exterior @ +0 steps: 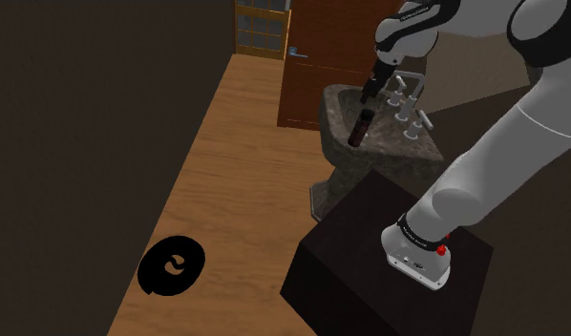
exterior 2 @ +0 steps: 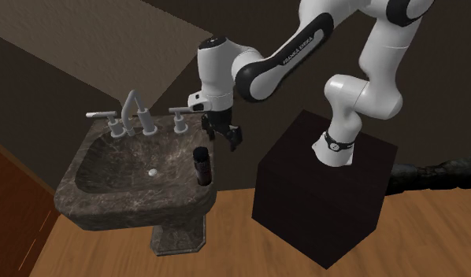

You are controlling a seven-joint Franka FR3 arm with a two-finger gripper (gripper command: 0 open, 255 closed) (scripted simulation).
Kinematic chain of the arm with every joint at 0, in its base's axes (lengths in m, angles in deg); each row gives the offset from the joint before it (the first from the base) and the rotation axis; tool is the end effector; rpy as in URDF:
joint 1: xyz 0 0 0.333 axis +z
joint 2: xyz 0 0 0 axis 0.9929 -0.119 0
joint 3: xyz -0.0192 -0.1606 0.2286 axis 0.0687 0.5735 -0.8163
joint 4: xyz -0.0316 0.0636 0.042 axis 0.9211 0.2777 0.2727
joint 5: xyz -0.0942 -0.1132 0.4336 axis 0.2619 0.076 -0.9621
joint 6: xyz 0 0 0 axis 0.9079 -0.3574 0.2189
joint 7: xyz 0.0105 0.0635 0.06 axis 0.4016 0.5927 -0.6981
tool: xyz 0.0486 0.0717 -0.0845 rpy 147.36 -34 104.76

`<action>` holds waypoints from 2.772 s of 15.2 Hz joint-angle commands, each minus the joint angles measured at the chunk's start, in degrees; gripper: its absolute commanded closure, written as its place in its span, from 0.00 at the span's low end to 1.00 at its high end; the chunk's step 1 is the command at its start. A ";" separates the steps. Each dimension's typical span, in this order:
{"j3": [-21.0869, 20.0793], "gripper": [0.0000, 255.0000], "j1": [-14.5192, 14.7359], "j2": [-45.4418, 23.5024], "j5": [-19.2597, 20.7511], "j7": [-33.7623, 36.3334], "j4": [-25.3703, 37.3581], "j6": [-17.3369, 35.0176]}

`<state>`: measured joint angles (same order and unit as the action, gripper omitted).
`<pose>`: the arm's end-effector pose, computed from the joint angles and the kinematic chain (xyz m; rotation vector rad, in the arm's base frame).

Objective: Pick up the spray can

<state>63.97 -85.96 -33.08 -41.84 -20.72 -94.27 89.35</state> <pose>0.4550 -0.3569 0.3060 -3.0657 -0.0098 -0.0772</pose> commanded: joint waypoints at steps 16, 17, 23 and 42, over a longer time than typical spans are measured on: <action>-2.51 0.00 -11.21 -29.99 -20.15 -19.28 18.38 3.75; -2.76 0.00 -11.38 -30.48 -20.54 -19.55 18.28 4.27; -3.14 1.00 -11.62 -31.23 -21.11 -19.90 18.18 5.01; -0.48 1.00 -9.79 -25.67 -16.65 -16.78 20.00 -1.40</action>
<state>63.26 -95.92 -59.24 -58.90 -37.85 -74.59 88.63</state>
